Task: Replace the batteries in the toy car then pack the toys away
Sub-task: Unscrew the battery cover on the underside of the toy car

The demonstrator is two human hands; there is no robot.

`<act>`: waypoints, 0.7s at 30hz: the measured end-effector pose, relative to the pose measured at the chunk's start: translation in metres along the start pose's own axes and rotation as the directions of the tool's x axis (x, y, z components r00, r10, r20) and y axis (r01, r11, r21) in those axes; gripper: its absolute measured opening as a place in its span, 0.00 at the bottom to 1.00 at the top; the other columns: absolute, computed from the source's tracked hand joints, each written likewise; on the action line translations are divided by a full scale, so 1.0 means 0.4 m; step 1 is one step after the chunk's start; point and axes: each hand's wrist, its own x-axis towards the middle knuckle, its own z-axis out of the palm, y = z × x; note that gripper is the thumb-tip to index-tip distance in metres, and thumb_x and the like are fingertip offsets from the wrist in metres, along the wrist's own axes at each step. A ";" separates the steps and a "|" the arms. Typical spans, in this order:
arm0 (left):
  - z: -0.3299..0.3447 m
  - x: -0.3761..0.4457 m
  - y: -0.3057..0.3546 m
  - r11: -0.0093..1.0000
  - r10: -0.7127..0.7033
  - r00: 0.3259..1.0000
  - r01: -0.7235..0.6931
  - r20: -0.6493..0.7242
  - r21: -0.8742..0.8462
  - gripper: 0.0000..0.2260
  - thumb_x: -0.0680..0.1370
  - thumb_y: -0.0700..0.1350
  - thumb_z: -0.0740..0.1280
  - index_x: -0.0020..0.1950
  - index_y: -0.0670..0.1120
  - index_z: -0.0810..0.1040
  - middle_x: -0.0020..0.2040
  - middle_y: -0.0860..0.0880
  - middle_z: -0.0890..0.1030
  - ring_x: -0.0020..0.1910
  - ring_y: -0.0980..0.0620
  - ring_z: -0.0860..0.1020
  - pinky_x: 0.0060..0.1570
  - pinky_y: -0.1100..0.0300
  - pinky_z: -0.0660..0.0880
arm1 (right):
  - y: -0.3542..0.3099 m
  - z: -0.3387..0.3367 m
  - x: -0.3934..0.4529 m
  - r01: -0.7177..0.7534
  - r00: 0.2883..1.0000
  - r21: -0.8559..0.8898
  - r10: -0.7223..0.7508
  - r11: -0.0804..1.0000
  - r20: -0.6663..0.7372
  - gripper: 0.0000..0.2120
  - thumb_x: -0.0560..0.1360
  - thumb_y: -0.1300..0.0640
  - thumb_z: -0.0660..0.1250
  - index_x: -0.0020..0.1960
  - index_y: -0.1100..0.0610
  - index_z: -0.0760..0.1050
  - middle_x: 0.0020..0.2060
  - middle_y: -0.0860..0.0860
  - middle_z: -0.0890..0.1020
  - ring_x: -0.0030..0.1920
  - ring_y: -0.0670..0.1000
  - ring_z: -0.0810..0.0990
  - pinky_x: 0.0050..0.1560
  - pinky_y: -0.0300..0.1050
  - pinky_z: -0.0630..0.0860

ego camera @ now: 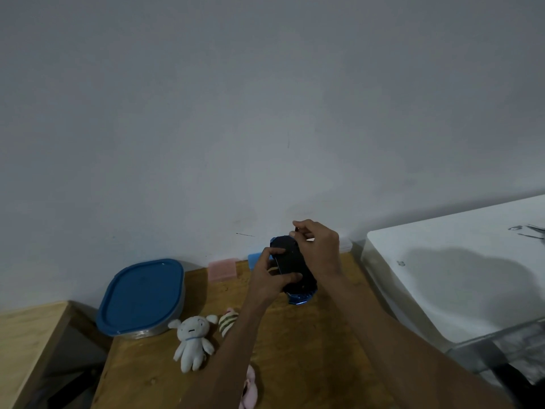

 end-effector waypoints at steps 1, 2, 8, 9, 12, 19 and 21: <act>-0.001 0.000 0.001 1.000 -0.004 1.000 0.004 0.002 0.000 0.27 0.69 0.39 0.81 0.62 0.53 0.73 0.62 0.45 0.78 0.58 0.44 0.81 0.51 0.44 0.84 | 0.001 0.001 0.000 -0.005 1.000 0.009 0.005 1.000 0.000 0.11 0.74 0.62 0.74 0.56 0.58 0.84 0.45 0.50 0.87 0.42 0.43 0.83 0.48 0.32 0.80; -0.001 0.000 0.002 1.000 -0.008 1.000 0.008 0.002 0.002 0.27 0.69 0.39 0.81 0.62 0.53 0.74 0.62 0.46 0.78 0.58 0.44 0.81 0.51 0.44 0.84 | 0.001 0.002 -0.001 -0.015 1.000 0.018 0.015 1.000 0.000 0.11 0.74 0.63 0.74 0.57 0.58 0.84 0.45 0.51 0.87 0.43 0.44 0.83 0.49 0.34 0.81; 0.004 -0.005 -0.005 1.000 -0.015 1.000 0.015 0.015 0.017 0.26 0.69 0.38 0.80 0.61 0.52 0.73 0.62 0.45 0.79 0.59 0.43 0.80 0.51 0.42 0.83 | -0.003 0.000 -0.015 -0.052 0.998 0.038 0.051 0.998 0.028 0.12 0.76 0.63 0.71 0.59 0.57 0.84 0.49 0.50 0.87 0.46 0.46 0.86 0.50 0.36 0.82; 0.005 -0.005 -0.006 1.000 -0.011 1.000 0.011 0.016 0.020 0.26 0.70 0.38 0.80 0.61 0.52 0.73 0.62 0.46 0.79 0.59 0.44 0.80 0.52 0.42 0.83 | -0.004 -0.001 -0.014 -0.062 0.998 0.042 0.061 0.997 0.027 0.13 0.76 0.62 0.71 0.60 0.56 0.83 0.49 0.50 0.87 0.45 0.46 0.86 0.49 0.37 0.83; 0.002 -0.003 -0.007 1.000 -0.005 1.000 0.004 0.028 0.025 0.26 0.71 0.37 0.79 0.62 0.52 0.72 0.62 0.46 0.78 0.59 0.45 0.80 0.53 0.43 0.83 | -0.003 -0.006 -0.007 -0.131 0.991 0.076 0.129 0.989 0.027 0.13 0.77 0.61 0.72 0.61 0.56 0.81 0.46 0.50 0.87 0.44 0.46 0.86 0.47 0.37 0.83; 0.001 0.001 -0.017 1.000 0.001 0.999 -0.002 0.037 0.018 0.27 0.71 0.35 0.78 0.62 0.53 0.72 0.62 0.45 0.78 0.60 0.44 0.79 0.53 0.47 0.83 | 0.009 -0.018 0.008 -0.198 0.980 0.111 0.198 0.974 0.013 0.09 0.75 0.64 0.73 0.55 0.60 0.82 0.43 0.51 0.86 0.45 0.47 0.85 0.45 0.39 0.83; 0.000 0.000 -0.025 1.000 0.001 0.999 -0.001 0.038 0.013 0.27 0.71 0.34 0.78 0.62 0.54 0.72 0.63 0.45 0.77 0.60 0.44 0.79 0.53 0.46 0.83 | 0.014 -0.021 0.013 -0.208 0.977 0.120 0.211 0.971 -0.010 0.09 0.74 0.64 0.74 0.54 0.58 0.82 0.41 0.50 0.85 0.42 0.46 0.85 0.41 0.38 0.82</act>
